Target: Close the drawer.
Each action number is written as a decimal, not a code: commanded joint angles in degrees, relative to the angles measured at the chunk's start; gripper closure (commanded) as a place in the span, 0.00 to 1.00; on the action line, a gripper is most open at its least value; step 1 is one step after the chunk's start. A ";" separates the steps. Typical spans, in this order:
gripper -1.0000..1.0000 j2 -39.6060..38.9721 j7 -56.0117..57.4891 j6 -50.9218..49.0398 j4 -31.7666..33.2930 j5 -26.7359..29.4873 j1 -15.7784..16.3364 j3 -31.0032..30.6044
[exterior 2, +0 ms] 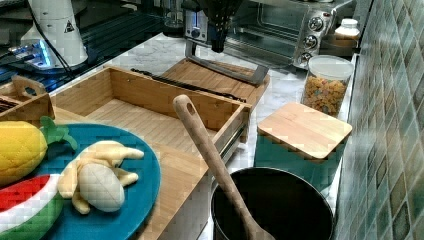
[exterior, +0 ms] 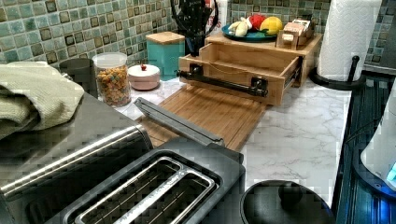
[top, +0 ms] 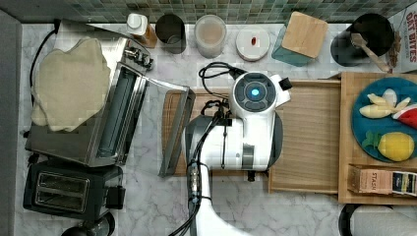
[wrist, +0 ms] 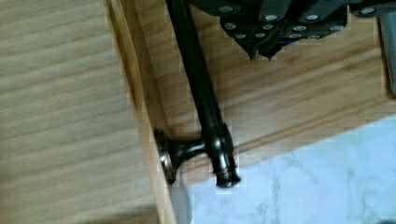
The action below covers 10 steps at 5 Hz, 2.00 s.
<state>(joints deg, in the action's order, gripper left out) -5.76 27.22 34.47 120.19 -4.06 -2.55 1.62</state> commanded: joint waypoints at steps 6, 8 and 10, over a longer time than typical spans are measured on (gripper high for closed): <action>1.00 -4.36 3.72 12.65 9.05 -5.05 -0.61 1.36; 1.00 -3.59 6.07 14.32 9.75 -6.59 -2.88 3.01; 1.00 -2.22 14.35 16.24 9.90 -8.52 -5.28 8.26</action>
<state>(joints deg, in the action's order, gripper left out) -11.85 36.73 49.63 132.16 -9.38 -3.22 5.10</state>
